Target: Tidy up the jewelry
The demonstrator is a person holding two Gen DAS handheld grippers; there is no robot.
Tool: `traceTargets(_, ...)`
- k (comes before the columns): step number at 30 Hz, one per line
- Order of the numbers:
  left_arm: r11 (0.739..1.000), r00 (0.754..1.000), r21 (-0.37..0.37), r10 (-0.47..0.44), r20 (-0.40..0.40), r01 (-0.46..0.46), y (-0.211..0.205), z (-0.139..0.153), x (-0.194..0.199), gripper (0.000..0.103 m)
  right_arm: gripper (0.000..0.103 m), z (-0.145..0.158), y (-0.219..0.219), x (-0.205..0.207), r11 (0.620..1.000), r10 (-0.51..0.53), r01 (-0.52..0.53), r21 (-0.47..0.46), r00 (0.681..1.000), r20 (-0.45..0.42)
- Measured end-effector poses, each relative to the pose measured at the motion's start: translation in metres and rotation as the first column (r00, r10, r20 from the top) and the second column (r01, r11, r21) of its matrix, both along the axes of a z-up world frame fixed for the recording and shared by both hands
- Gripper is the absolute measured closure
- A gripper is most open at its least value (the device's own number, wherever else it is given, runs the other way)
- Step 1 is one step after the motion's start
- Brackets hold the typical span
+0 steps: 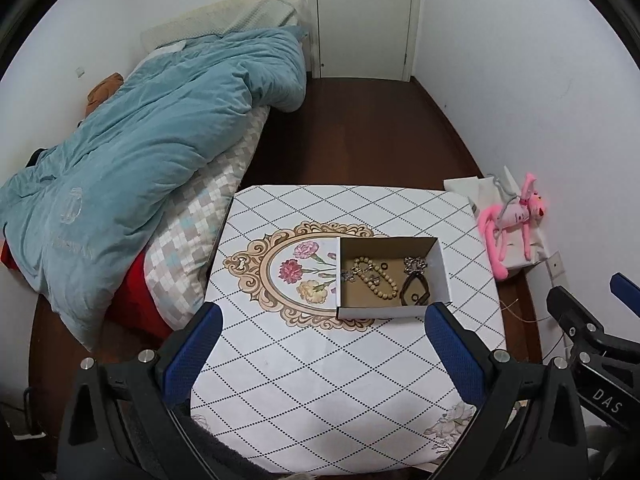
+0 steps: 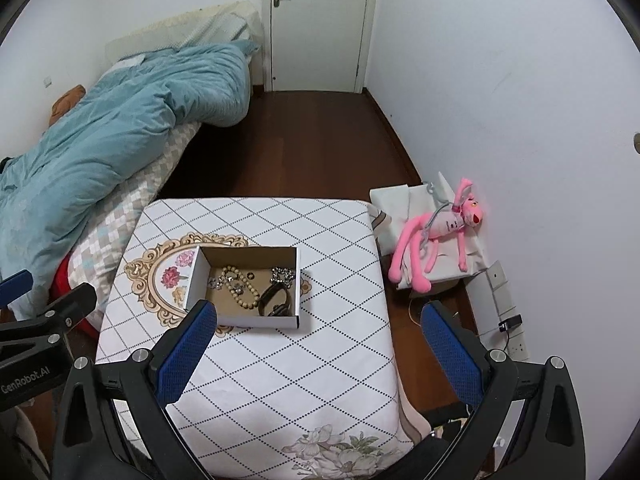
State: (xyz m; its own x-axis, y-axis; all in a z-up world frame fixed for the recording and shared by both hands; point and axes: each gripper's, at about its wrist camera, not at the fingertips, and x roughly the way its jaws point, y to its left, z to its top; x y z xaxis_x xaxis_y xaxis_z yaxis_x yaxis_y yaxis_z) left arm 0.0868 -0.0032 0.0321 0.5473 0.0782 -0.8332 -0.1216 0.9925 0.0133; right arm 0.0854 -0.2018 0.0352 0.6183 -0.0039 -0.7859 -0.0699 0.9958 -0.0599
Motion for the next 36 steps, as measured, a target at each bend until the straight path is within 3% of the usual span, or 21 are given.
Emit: traceTargets(36,1.0,0.999,-0.01,0.014,-0.037,-0.015,0.006,-0.013,0.001,0.0,0.0,-0.013,0.004,0.006,1.0,0.021,-0.021,-0.003,0.998,-0.052)
